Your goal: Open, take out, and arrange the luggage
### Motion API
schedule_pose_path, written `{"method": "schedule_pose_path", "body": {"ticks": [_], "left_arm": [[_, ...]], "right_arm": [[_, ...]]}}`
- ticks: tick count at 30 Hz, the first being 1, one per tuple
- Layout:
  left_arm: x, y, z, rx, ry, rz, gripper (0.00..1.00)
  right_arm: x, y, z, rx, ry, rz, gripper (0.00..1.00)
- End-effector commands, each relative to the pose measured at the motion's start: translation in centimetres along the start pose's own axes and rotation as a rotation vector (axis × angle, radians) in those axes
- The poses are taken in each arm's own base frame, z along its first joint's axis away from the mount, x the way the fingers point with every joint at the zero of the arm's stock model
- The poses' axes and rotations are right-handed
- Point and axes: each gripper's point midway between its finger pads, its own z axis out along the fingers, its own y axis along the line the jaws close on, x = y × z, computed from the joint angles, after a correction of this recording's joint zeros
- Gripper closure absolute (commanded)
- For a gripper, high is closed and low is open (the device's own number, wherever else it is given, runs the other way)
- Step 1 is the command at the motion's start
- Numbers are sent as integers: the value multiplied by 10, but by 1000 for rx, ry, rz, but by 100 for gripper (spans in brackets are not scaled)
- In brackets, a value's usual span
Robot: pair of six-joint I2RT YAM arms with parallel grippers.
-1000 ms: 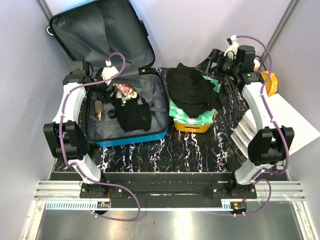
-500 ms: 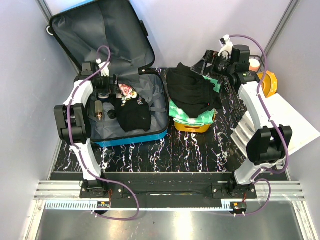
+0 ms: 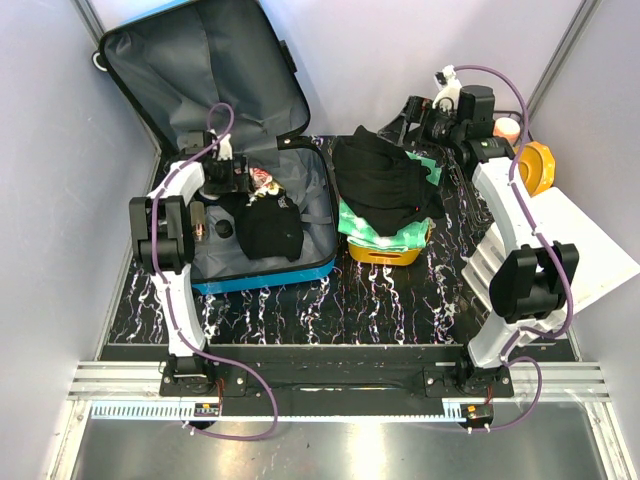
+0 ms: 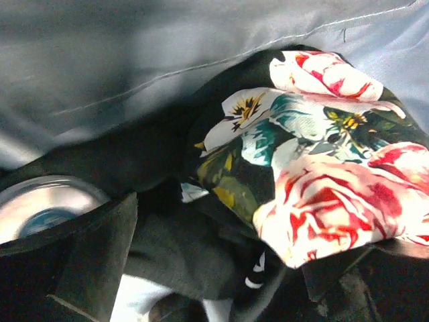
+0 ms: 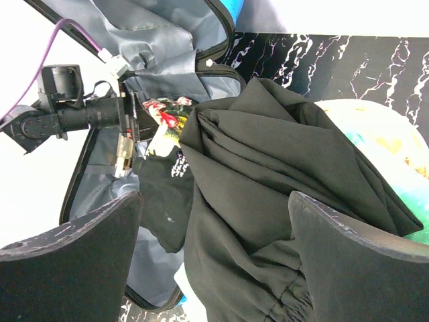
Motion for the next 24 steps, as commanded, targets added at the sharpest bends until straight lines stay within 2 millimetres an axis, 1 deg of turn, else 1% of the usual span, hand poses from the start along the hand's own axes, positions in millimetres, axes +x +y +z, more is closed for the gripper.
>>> {"method": "schedule_pose_path", "body": {"ticks": [1, 2, 5, 7, 8, 9, 11, 12, 13, 15, 16, 17, 18, 19, 20, 21, 22, 23, 24], "left_arm": [[8, -12, 20, 28, 39, 17, 1], [3, -13, 18, 32, 22, 47, 2], [6, -7, 20, -4, 40, 54, 1], [19, -2, 31, -14, 94, 28, 1], [16, 1, 31, -27, 102, 11, 1], [20, 2, 36, -25, 118, 5, 1], [19, -5, 42, 13, 133, -50, 14], [18, -10, 43, 40, 134, -48, 22], [15, -18, 43, 78, 134, -36, 40], [6, -26, 38, 112, 111, -4, 58], [1, -35, 34, 155, 93, 2, 66], [-11, -41, 23, 182, 53, 63, 76], [-17, -45, 15, 200, 30, 92, 83], [-24, -53, 6, 236, -1, 120, 88], [-39, -63, -15, 262, -68, 189, 96], [-47, -70, -27, 279, -107, 233, 100], [-52, -81, -40, 323, -142, 276, 100], [-63, -91, -65, 339, -217, 366, 100], [-67, -98, -77, 356, -250, 413, 100]], "right_arm": [[-23, 17, 1, -30, -58, -62, 0], [-25, 17, 0, -28, -60, -61, 0], [-23, 15, 0, -19, -59, -56, 0], [-23, 15, 0, -16, -59, -55, 0], [-23, 15, 0, -15, -60, -56, 0], [-24, 15, 0, -15, -61, -54, 0], [-26, 17, 1, -18, -65, -59, 0], [-26, 16, 1, -19, -62, -58, 0], [-26, 18, 1, -27, -60, -65, 0], [-24, 20, 4, -39, -52, -68, 1], [-24, 24, 3, -51, -51, -78, 1], [-23, 26, 4, -59, -47, -81, 1], [-22, 27, 4, -66, -44, -87, 1], [-21, 30, 4, -79, -40, -106, 1], [-19, 33, 5, -91, -35, -116, 0], [-20, 36, 5, -104, -37, -131, 0], [-17, 39, 5, -125, -28, -151, 0], [-15, 45, 6, -141, -26, -167, 0], [-13, 49, 7, -158, -23, -182, 0]]}}
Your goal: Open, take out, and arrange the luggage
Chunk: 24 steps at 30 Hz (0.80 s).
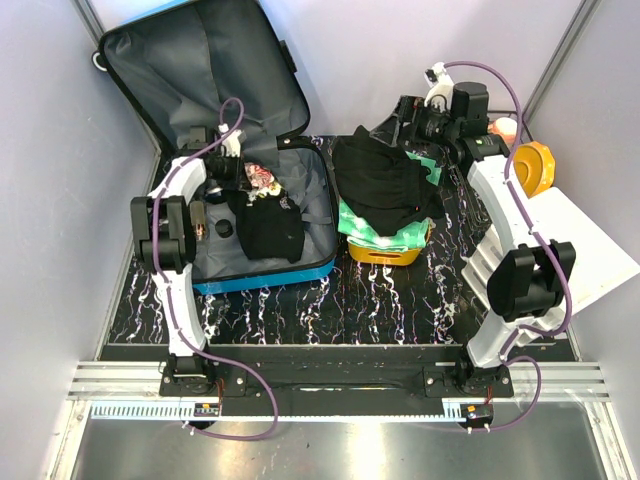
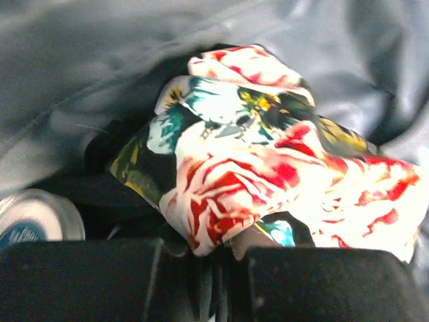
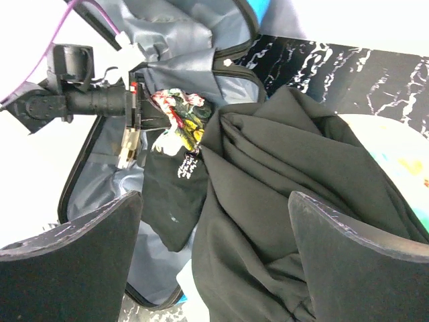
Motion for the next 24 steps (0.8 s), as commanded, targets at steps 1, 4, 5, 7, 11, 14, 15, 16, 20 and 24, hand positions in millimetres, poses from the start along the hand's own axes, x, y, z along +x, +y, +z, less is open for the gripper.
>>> {"method": "schedule_pose_path", "body": {"ticks": [1, 4, 5, 7, 11, 14, 15, 16, 20, 24], "left_arm": [[-70, -79, -90, 166, -282, 371, 100], [-76, -98, -120, 172, -334, 493, 99], [-75, -101, -126, 171, -333, 509, 93], [-75, -104, -131, 171, -329, 513, 86], [-67, -123, -147, 244, -336, 575, 100], [-60, -143, -165, 299, -375, 658, 100], [-59, -154, -166, 310, -378, 678, 100], [-56, -158, -168, 326, -377, 683, 100], [-49, -179, -188, 358, -407, 713, 100], [-31, -201, -205, 444, -431, 751, 100]], "right_arm": [[-11, 35, 3, -127, -25, -152, 0], [-3, 47, 10, -168, -10, -219, 0], [-1, 50, 11, -178, -7, -233, 0], [6, 57, 16, -200, 6, -260, 0], [13, 66, 23, -242, 20, -311, 0], [24, 76, 29, -295, 29, -406, 0], [23, 82, 30, -316, 18, -437, 0], [30, 94, 33, -358, 19, -479, 0], [50, 137, 47, -497, 0, -574, 0], [73, 176, 65, -639, -54, -709, 0]]}}
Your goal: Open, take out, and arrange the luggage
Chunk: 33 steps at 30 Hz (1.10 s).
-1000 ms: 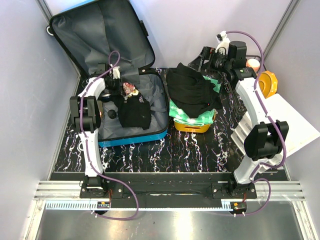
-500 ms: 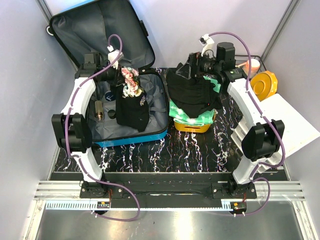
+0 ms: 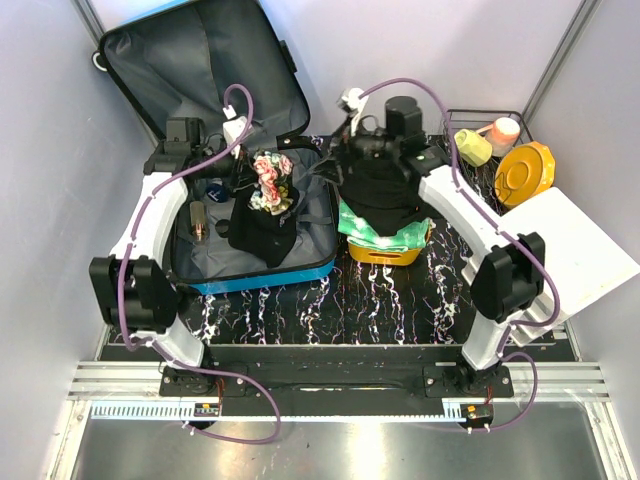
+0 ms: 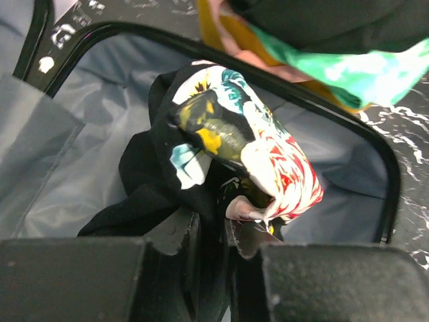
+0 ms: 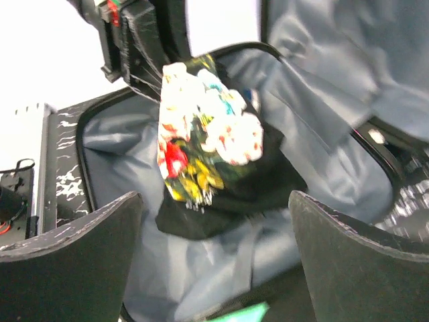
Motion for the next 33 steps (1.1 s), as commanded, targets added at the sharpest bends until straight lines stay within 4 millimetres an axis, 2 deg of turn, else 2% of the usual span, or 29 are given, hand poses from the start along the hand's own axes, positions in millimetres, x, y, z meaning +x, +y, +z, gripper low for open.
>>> {"method": "schedule_pose_path", "body": {"ticks": [1, 2, 5, 8, 9, 13, 16, 18, 19, 21, 22, 23, 25, 26, 28, 29, 30, 31, 32, 33], "left_arm": [[-48, -57, -30, 139, -167, 175, 100], [-48, -62, -32, 154, -172, 181, 100], [-48, -79, -38, 208, -189, 202, 100], [-53, -94, -45, 249, -213, 213, 100], [-55, -97, -46, 256, -217, 215, 100], [-74, -112, -57, 281, -259, 245, 100], [-90, -124, -65, 318, -293, 262, 100], [-96, -132, -67, 328, -301, 277, 100], [-97, -134, -67, 333, -304, 281, 100], [-102, -136, -70, 340, -312, 274, 100], [-105, -137, -71, 341, -317, 272, 100], [-110, -136, -72, 337, -329, 285, 100], [-120, -138, -76, 335, -346, 255, 100], [-129, -134, -77, 316, -369, 278, 100], [-139, -134, -82, 296, -385, 247, 96], [-153, -130, -85, 265, -419, 277, 94], [-157, -130, -86, 264, -423, 219, 94], [-162, -132, -87, 268, -434, 215, 93], [-172, -135, -91, 274, -458, 241, 92], [-176, -140, -92, 286, -465, 220, 86]], "right_arm": [[-7, 40, 44, -183, -91, -259, 0], [-5, 48, 52, -208, -96, -284, 0], [2, 55, 66, -272, -104, -348, 0], [11, 70, 76, -363, -114, -393, 0], [13, 82, 79, -405, -119, -403, 0], [18, 104, 85, -481, -124, -398, 0], [23, 108, 88, -486, -110, -362, 2], [20, 111, 86, -493, -107, -325, 14], [18, 112, 85, -494, -104, -309, 32], [12, 116, 79, -488, -105, -287, 47], [9, 117, 76, -485, -109, -287, 64], [2, 119, 72, -469, -113, -277, 74], [-10, 118, 67, -439, -122, -254, 100], [-25, 118, 61, -402, -137, -230, 100], [-43, 116, 51, -366, -157, -200, 100], [-64, 113, 37, -320, -185, -175, 100], [-73, 114, 27, -322, -193, -181, 100], [-81, 116, 17, -326, -203, -194, 100], [-97, 113, -1, -293, -227, -179, 100], [-103, 113, -10, -288, -231, -168, 100]]}}
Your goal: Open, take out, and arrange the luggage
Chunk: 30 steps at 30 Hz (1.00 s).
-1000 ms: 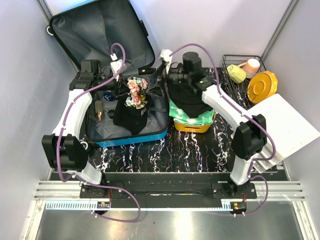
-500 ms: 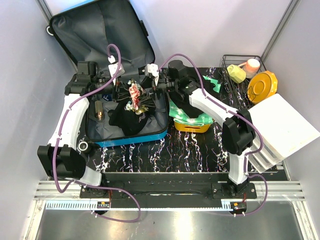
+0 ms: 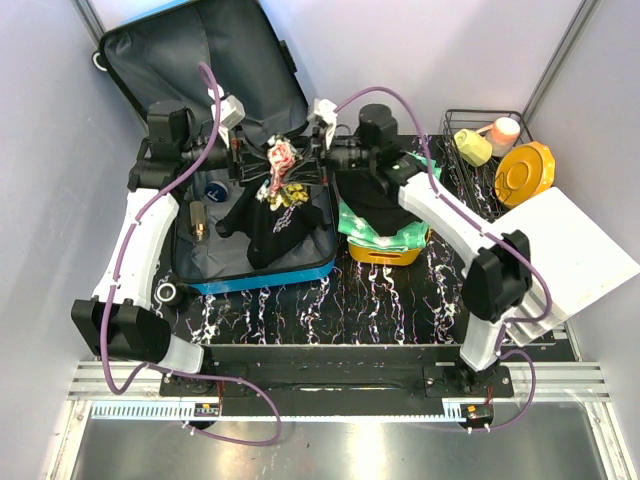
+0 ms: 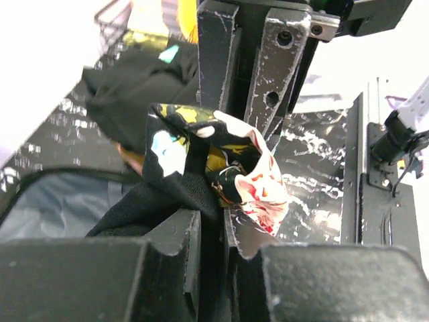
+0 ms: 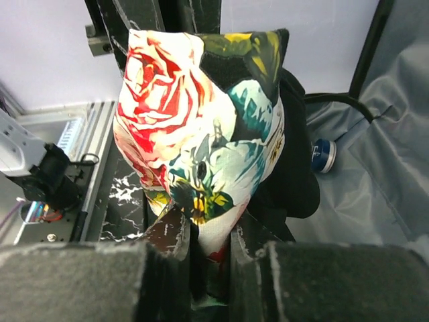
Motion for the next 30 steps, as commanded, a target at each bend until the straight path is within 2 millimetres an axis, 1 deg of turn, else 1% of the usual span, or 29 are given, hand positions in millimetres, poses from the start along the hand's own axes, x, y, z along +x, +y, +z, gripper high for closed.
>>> {"method": "schedule_pose_path", "body": {"ticks": [1, 2, 3, 4, 5, 6, 7, 8, 9, 10, 11, 12, 13, 14, 16, 17, 19, 20, 22, 23, 24, 25, 26, 27, 28, 29, 30], "left_arm": [[-90, -40, -5, 64, -176, 186, 77], [-97, -44, -2, 62, -187, 187, 62], [-100, -45, 1, 61, -196, 194, 41], [-103, -50, 5, 73, -205, 177, 36], [-109, -48, 6, 63, -227, 151, 29], [-111, -47, 7, 56, -239, 136, 18], [-114, -42, 6, 40, -247, 125, 15], [-116, -37, 6, 27, -250, 110, 10], [-114, -33, 7, 20, -245, 103, 6], [-113, -30, 7, 9, -241, 101, 4], [-110, -26, 8, -6, -234, 103, 4], [-109, -24, 8, -14, -231, 103, 3], [-108, -23, 8, -21, -231, 105, 2], [-105, -18, 9, -38, -226, 98, 2], [-100, -15, 11, -44, -214, 91, 2], [-96, -11, 12, -54, -200, 90, 2], [-89, -7, 13, -67, -181, 85, 2], [-82, -2, 13, -90, -163, 82, 2], [-73, 3, 13, -110, -140, 74, 2], [-65, 9, 13, -136, -119, 67, 2], [-59, 13, 12, -152, -104, 65, 2], [-54, 17, 11, -171, -89, 58, 2], [-43, 24, 9, -205, -64, 43, 2], [-36, 34, 4, -237, -51, 25, 2], [-30, 38, 2, -254, -39, 9, 2], [-18, 46, -1, -279, -20, -32, 2], [-12, 55, -10, -313, -15, -57, 2]], "right_arm": [[-114, 32, -60, 51, -149, -55, 100], [-123, 39, -69, 47, -158, -28, 100], [-127, 34, -81, 72, -164, -5, 100], [-132, 34, -89, 79, -171, 19, 100], [-139, 41, -97, 71, -180, 68, 100], [-142, 34, -110, 101, -187, 92, 100], [-145, 34, -117, 110, -193, 113, 100], [-150, 39, -128, 121, -203, 147, 100], [-153, 40, -135, 131, -208, 154, 100], [-155, 36, -147, 157, -213, 162, 100], [-161, 42, -155, 165, -223, 173, 100], [-164, 43, -161, 173, -228, 181, 100], [-166, 39, -171, 199, -236, 194, 100], [-168, 42, -176, 197, -239, 218, 100], [-161, 31, -186, 218, -235, 260, 100], [-153, 17, -195, 244, -236, 321, 100], [-145, 3, -203, 258, -233, 375, 100], [-136, -15, -211, 279, -232, 412, 100], [-124, -37, -220, 309, -234, 465, 100], [-109, -60, -228, 331, -237, 537, 100], [-102, -70, -231, 334, -235, 569, 100], [-99, -79, -234, 336, -237, 588, 100], [-80, -100, -237, 352, -232, 636, 100], [-72, -114, -250, 387, -240, 648, 100], [-69, -125, -255, 408, -240, 624, 100], [-47, -147, -259, 433, -228, 660, 100], [-33, -158, -264, 455, -213, 707, 100]]}}
